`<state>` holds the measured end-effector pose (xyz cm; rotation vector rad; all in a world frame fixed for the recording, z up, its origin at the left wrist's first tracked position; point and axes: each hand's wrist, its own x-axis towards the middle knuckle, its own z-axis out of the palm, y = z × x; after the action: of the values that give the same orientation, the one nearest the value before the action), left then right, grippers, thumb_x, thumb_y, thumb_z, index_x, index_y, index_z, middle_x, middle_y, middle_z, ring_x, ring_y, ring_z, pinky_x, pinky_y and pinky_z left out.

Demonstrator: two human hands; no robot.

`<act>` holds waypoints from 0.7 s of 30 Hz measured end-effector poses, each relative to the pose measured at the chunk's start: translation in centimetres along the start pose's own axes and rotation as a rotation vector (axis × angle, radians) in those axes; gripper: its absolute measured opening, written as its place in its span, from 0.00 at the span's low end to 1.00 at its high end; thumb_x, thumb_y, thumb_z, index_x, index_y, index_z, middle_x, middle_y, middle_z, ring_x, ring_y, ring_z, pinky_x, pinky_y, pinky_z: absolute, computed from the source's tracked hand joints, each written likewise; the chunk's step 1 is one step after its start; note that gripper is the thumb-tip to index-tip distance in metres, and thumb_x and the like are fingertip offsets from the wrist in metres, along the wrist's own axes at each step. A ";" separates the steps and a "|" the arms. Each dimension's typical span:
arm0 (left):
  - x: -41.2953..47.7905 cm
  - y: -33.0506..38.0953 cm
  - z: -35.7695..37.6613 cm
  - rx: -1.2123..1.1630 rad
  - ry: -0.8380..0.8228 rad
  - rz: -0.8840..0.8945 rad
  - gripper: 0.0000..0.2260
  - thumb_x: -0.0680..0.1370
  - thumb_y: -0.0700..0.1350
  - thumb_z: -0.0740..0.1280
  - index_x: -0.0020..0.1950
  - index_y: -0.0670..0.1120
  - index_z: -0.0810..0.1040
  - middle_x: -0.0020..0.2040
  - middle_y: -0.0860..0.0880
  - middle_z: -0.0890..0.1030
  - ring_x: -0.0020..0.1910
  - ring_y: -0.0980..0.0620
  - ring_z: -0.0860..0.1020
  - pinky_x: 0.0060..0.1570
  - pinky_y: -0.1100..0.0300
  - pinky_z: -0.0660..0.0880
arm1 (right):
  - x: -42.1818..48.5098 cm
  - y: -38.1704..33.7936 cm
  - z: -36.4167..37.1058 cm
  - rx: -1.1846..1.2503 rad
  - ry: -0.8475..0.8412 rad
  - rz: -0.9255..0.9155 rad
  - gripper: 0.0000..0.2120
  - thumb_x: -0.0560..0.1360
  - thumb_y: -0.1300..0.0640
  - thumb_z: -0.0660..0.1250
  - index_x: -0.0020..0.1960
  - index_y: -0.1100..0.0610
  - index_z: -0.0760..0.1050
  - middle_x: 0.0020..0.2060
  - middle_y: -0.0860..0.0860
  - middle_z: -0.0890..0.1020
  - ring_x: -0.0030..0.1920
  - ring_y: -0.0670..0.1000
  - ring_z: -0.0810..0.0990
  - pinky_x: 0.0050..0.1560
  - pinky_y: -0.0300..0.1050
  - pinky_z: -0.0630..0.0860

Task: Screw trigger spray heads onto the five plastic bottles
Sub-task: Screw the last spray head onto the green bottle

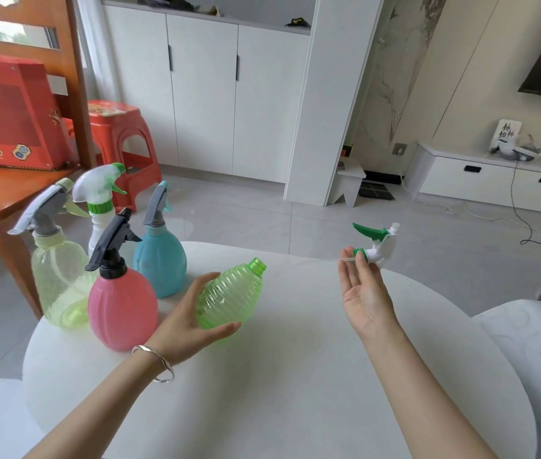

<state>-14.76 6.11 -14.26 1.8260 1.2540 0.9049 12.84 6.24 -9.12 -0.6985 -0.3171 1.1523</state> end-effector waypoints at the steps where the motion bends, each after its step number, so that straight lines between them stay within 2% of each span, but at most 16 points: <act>1: 0.0 -0.1 0.0 0.003 -0.005 -0.004 0.35 0.66 0.51 0.78 0.68 0.56 0.63 0.63 0.56 0.73 0.61 0.67 0.71 0.54 0.79 0.64 | 0.0 0.0 0.0 0.029 -0.011 0.009 0.04 0.79 0.62 0.62 0.47 0.56 0.74 0.50 0.50 0.81 0.45 0.43 0.85 0.51 0.36 0.79; 3: 0.1 -0.2 0.1 0.005 -0.019 -0.014 0.35 0.66 0.51 0.78 0.68 0.57 0.63 0.63 0.55 0.74 0.60 0.67 0.71 0.54 0.77 0.66 | -0.1 0.1 0.1 0.056 -0.024 0.017 0.04 0.78 0.62 0.62 0.48 0.56 0.75 0.51 0.51 0.81 0.45 0.43 0.85 0.51 0.37 0.79; 5: 0.1 -0.4 0.1 0.014 -0.031 -0.023 0.35 0.66 0.52 0.78 0.68 0.57 0.63 0.63 0.55 0.74 0.61 0.61 0.73 0.60 0.68 0.68 | -0.1 0.1 0.2 0.062 -0.026 0.018 0.05 0.78 0.62 0.62 0.48 0.56 0.75 0.52 0.51 0.81 0.45 0.43 0.85 0.52 0.37 0.79; 7: 0.1 -0.5 0.0 0.024 -0.043 -0.028 0.35 0.66 0.52 0.78 0.68 0.58 0.63 0.63 0.54 0.74 0.62 0.59 0.73 0.61 0.63 0.68 | -0.2 0.2 0.3 0.070 -0.027 0.023 0.05 0.78 0.62 0.62 0.48 0.56 0.75 0.53 0.51 0.81 0.45 0.43 0.85 0.53 0.37 0.79; 10: 0.0 -0.4 0.0 0.014 -0.067 -0.021 0.35 0.65 0.53 0.78 0.67 0.59 0.64 0.63 0.57 0.73 0.61 0.65 0.72 0.59 0.66 0.68 | -0.2 0.3 0.4 0.058 -0.050 0.028 0.05 0.79 0.62 0.61 0.48 0.56 0.75 0.52 0.51 0.81 0.46 0.43 0.85 0.53 0.38 0.79; 13: -0.2 0.2 0.2 -0.017 -0.091 -0.006 0.37 0.61 0.59 0.76 0.66 0.61 0.65 0.62 0.62 0.73 0.60 0.70 0.71 0.59 0.69 0.68 | -0.4 0.8 0.5 -0.003 -0.091 0.051 0.04 0.79 0.61 0.61 0.49 0.55 0.74 0.52 0.50 0.82 0.48 0.43 0.84 0.52 0.37 0.79; 16: -0.2 1.0 0.4 -0.102 -0.104 -0.003 0.36 0.60 0.60 0.76 0.65 0.64 0.66 0.63 0.65 0.73 0.62 0.70 0.71 0.61 0.69 0.68 | -1.0 1.5 0.7 -0.190 -0.188 0.103 0.06 0.78 0.59 0.61 0.52 0.52 0.75 0.54 0.47 0.82 0.54 0.45 0.82 0.52 0.40 0.78; 19: -0.1 2.0 0.4 -0.255 -0.148 -0.021 0.32 0.62 0.55 0.77 0.63 0.66 0.69 0.63 0.64 0.75 0.60 0.70 0.73 0.53 0.75 0.71 | -1.8 2.6 0.9 -0.419 -0.343 0.148 0.13 0.73 0.54 0.66 0.57 0.52 0.78 0.57 0.45 0.82 0.60 0.47 0.78 0.59 0.41 0.74; 21: -0.2 2.5 0.5 -0.328 -0.204 -0.043 0.30 0.62 0.55 0.77 0.62 0.65 0.71 0.61 0.61 0.78 0.59 0.67 0.75 0.50 0.73 0.73 | -2.3 3.1 1.1 -0.550 -0.452 0.150 0.17 0.69 0.52 0.69 0.58 0.54 0.78 0.57 0.46 0.83 0.62 0.47 0.78 0.62 0.43 0.74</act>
<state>-13.33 5.15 -12.39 1.5811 0.9531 0.8232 9.05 5.23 -10.05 -0.9454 -1.0039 1.3770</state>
